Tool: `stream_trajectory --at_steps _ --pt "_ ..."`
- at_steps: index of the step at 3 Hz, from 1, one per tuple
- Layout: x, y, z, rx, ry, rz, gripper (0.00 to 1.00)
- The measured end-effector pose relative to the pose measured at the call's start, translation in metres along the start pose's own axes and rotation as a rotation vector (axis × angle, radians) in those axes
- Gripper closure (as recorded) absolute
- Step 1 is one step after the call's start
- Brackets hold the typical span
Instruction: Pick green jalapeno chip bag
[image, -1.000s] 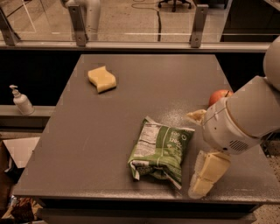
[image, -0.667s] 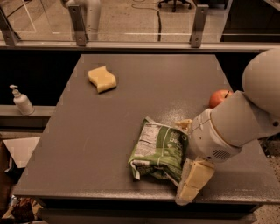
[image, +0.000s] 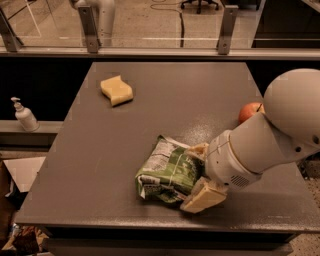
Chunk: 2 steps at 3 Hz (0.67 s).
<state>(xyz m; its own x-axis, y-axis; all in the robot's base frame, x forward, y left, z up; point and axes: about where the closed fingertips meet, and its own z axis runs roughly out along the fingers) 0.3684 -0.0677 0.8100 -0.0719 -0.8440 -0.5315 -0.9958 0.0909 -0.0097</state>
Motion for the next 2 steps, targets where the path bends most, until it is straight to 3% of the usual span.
stream_trajectory --at_steps 2 --pt "-0.006 -0.013 -0.032 0.043 -0.008 0.031 0.87"
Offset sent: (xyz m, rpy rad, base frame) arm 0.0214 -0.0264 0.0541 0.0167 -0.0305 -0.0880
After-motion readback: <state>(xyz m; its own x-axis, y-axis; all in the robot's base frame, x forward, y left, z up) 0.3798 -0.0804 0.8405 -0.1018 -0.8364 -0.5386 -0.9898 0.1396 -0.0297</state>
